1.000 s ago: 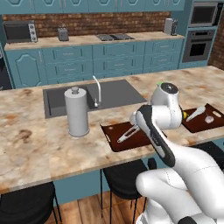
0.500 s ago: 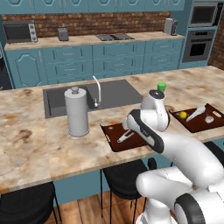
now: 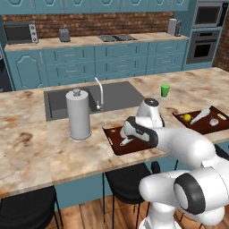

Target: Gather the lemon and garlic from the fridge and place them on a tray on the dining counter. Then gather the chicken drumstick and steak from the fridge and place them on the other tray.

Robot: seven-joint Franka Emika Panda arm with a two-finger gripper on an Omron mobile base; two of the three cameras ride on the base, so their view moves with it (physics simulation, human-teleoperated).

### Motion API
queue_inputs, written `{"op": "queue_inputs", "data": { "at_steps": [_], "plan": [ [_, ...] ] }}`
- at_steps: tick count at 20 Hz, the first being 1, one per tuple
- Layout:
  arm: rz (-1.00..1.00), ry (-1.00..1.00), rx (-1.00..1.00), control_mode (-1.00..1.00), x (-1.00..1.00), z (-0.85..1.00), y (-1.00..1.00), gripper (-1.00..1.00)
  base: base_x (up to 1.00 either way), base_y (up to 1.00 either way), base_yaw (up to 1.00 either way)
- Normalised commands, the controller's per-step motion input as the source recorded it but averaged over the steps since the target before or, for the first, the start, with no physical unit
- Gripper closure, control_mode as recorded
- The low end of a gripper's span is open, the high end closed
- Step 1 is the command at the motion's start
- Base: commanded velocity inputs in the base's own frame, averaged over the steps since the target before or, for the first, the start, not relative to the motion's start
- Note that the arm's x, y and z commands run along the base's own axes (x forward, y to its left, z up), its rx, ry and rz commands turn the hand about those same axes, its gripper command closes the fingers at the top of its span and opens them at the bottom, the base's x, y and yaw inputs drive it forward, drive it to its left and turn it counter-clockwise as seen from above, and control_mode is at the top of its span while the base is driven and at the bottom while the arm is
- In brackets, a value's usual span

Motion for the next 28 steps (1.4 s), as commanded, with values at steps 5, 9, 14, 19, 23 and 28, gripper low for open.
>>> {"op": "queue_inputs", "data": {
  "at_steps": [5, 9, 14, 19, 23, 28],
  "plan": [
    [0.01, 0.03, 0.00, -1.00, 0.30, -0.38, 0.07, 1.00, 0.00, 0.00, 0.00],
    [0.01, 0.02, 0.00, -1.00, 0.28, -0.36, 0.10, 1.00, 0.00, 0.00, 0.00],
    [0.01, 0.02, 0.00, -1.00, 0.20, -0.34, 0.13, 1.00, 0.00, 0.00, 0.00],
    [0.02, 0.01, 0.00, -1.00, 0.15, -0.31, 0.14, 1.00, 0.00, 0.00, 0.00],
    [0.02, 0.02, 0.00, -1.00, 0.15, -0.36, 0.16, -1.00, 0.00, 0.00, 0.00],
    [0.01, 0.00, 0.00, -1.00, 0.00, -0.15, 0.06, -1.00, 0.00, 0.00, 0.00]
  ]
}}
